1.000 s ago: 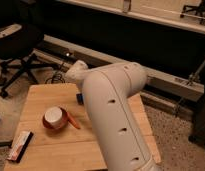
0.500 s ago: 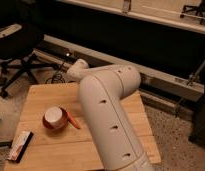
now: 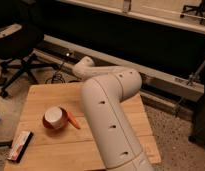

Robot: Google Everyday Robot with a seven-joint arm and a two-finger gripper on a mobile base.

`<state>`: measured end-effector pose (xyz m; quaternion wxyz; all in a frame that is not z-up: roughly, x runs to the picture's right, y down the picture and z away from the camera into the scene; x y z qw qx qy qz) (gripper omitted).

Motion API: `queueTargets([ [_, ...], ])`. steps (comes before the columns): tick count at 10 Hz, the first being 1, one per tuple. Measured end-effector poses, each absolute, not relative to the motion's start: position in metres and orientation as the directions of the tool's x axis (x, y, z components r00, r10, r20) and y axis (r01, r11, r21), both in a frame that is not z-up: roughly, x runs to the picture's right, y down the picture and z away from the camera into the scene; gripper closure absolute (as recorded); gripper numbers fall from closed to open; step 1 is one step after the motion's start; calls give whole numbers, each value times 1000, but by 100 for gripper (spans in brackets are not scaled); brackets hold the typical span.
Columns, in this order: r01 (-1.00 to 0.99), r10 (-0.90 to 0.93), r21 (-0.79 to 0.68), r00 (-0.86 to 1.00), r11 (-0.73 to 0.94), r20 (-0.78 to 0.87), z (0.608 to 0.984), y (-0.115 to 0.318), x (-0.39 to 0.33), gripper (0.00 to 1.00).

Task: Wipe the white sponge on the table

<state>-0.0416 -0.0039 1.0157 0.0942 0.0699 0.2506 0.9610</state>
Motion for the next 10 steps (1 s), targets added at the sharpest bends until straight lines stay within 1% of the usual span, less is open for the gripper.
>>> queueTargets([
  [5,-86,200,512,-965,-855,171,1023,-4,9,80],
  [10,-35,194,539,-951,-842,242,1013,15,56,80],
])
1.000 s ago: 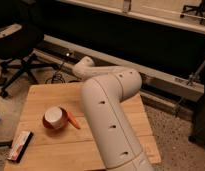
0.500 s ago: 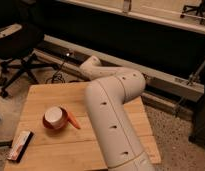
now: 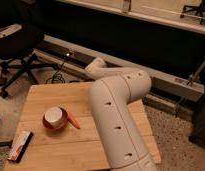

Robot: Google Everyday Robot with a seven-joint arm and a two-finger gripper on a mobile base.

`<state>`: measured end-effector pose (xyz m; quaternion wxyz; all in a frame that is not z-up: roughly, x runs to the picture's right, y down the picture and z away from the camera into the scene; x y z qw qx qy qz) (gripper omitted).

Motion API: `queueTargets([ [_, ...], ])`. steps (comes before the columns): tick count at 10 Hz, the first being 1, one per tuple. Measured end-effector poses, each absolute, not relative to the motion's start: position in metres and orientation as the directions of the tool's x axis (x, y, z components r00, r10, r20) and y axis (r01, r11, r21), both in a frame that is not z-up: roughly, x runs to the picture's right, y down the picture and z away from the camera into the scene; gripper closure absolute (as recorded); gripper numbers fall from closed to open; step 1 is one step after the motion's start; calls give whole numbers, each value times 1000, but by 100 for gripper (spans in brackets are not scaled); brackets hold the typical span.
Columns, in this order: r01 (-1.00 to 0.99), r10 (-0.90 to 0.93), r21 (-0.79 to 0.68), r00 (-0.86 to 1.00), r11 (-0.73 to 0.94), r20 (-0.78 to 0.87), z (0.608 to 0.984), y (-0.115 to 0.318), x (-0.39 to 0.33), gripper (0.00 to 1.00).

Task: Wipe the white sponge on the table

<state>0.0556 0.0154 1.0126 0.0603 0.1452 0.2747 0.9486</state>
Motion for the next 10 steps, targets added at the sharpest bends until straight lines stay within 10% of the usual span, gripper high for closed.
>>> queueTargets([
  [10,90,118,577,-942,-812,314,979,68,112,80],
])
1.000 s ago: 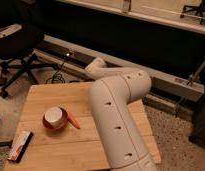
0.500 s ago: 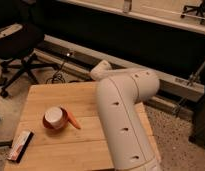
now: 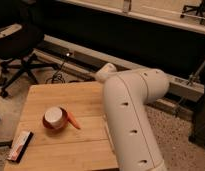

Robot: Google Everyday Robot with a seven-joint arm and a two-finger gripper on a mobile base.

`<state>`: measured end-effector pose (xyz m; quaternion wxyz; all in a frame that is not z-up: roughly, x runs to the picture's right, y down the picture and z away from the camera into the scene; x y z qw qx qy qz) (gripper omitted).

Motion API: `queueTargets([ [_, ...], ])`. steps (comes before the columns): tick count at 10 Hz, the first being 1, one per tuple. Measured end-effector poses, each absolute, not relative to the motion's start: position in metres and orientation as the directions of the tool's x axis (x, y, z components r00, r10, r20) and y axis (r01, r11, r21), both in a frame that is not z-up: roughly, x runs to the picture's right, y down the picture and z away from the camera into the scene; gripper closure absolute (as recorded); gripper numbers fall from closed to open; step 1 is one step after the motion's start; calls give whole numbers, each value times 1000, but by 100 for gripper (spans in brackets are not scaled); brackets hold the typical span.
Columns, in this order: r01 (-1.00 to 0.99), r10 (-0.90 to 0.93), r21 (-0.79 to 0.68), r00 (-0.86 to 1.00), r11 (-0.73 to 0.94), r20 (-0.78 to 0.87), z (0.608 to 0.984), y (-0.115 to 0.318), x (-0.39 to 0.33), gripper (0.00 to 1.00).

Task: Wipe the white sponge on the table

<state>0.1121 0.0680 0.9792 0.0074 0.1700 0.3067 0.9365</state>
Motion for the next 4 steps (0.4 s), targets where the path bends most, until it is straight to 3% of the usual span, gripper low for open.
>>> queueTargets([
  [4,52,161,590,-940,-805,302,961,76,112,80],
])
